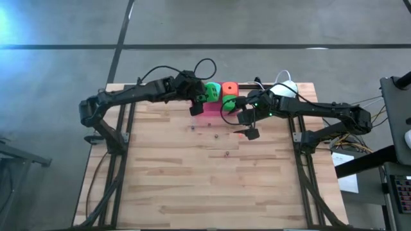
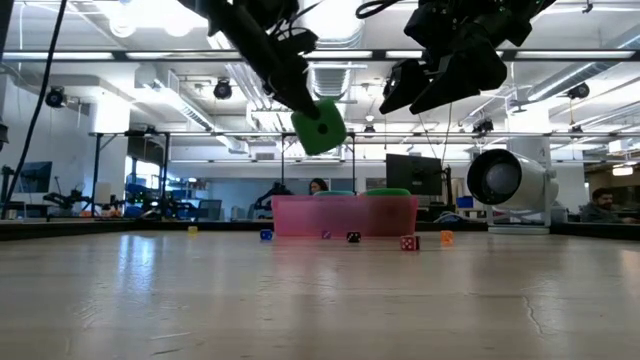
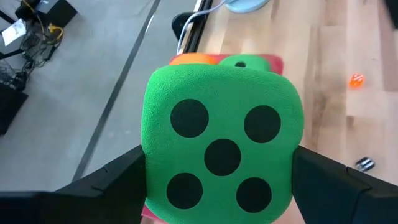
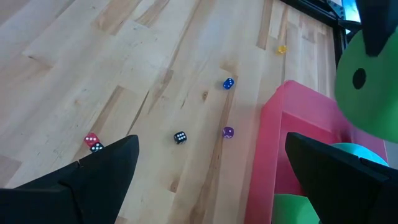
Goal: Pick & Place Dice
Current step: Put the large green dice into the the pink bin
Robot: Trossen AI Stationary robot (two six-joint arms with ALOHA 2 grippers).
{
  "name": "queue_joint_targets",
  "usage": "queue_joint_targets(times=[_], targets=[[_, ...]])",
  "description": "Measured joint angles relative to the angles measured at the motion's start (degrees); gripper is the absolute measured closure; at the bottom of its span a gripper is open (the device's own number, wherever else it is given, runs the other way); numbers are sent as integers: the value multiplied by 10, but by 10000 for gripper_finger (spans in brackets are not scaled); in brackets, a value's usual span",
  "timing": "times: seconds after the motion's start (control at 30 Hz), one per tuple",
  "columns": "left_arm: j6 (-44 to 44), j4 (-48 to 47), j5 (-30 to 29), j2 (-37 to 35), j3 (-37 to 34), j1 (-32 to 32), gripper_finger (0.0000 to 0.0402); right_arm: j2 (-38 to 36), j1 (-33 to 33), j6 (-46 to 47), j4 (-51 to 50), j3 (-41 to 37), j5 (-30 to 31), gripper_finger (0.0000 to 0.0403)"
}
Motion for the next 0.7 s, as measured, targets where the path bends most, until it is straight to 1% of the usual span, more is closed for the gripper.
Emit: queue_joint_targets(times=[0.3,0.7], targets=[[9,37,6,0,-59,15,76,0,0,0,0,0,0,3],[9,52,20,2,-85,15,75,0,0,-1,0,0,0,3]])
